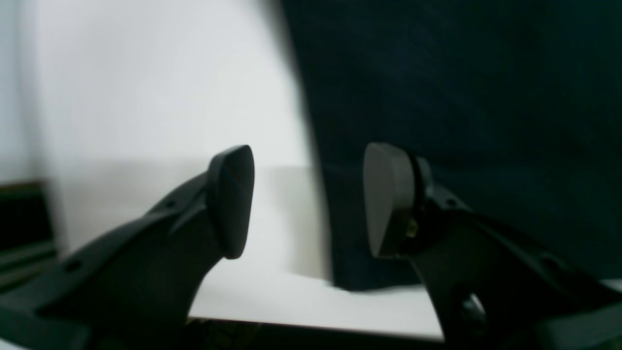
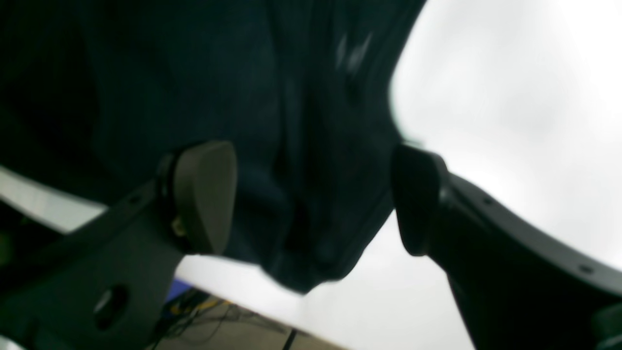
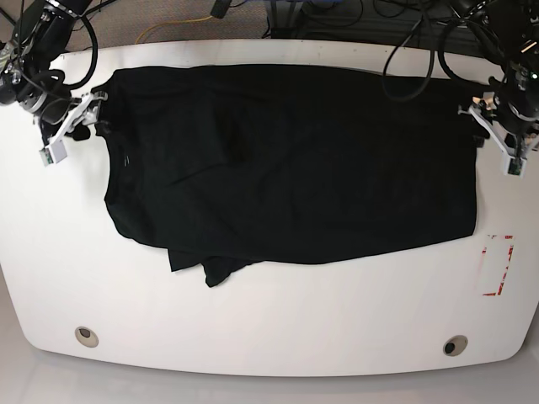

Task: Fold the T-shirt properly
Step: 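Release the shirt and move the left gripper to the shirt's hem, then grasp the hem corners with both grippers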

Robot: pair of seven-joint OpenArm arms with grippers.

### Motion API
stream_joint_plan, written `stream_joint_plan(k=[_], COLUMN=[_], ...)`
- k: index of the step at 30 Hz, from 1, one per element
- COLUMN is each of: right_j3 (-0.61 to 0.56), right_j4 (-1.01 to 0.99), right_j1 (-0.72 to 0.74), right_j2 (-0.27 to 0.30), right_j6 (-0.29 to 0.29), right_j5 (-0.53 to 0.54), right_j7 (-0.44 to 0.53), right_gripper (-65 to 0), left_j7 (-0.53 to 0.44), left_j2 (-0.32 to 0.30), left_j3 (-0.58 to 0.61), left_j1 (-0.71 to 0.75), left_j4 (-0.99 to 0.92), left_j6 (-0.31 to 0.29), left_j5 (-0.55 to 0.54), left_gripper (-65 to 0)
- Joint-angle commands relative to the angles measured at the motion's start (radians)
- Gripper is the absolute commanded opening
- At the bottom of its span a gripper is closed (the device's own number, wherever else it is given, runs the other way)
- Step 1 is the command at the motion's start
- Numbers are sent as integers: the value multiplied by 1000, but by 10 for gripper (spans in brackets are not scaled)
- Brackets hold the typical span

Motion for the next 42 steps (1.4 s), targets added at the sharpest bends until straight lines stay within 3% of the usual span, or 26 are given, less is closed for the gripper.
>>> stream_joint_plan(k=[1,9,15,27,32,37,39,42], right_j3=[7,6,6,12,14,14,12,1], right_j4=[-13,-72,-74,-76,-77,-79,-85,-155], right_j1=[41,90,87,90,110,167,225,334], right_j2=[23,23,17,26,48,52,52,51], right_j6=[2,2,2,2,2,2,2,2], right_j5=[16,16,16,18,16,-36,-111,-231], right_j7=[14,14,14,14,14,23,40,46], right_gripper=[-176,-176,-176,-176,-176,-176,-176,-174], left_j7=[-11,-28,-201,-482,-553,-559,-559,-559], left_j2=[-15,-22,-41,-79,-110,-110,-108,-105], left_j3=[-16,-17,-13,-10,-10,56,82,96], left_j1=[-74,-312,-436,-579,-606,-619,-619,-619], left_j4=[-32,-270,-519,-1005,-1137,-1169,-1177,-1177], left_j6=[1,1,1,1,1,1,1,1], left_j5=[18,156,244,256,256,254,254,251], left_gripper=[-315,-314,-315,-317,-317,-319,-374,-554])
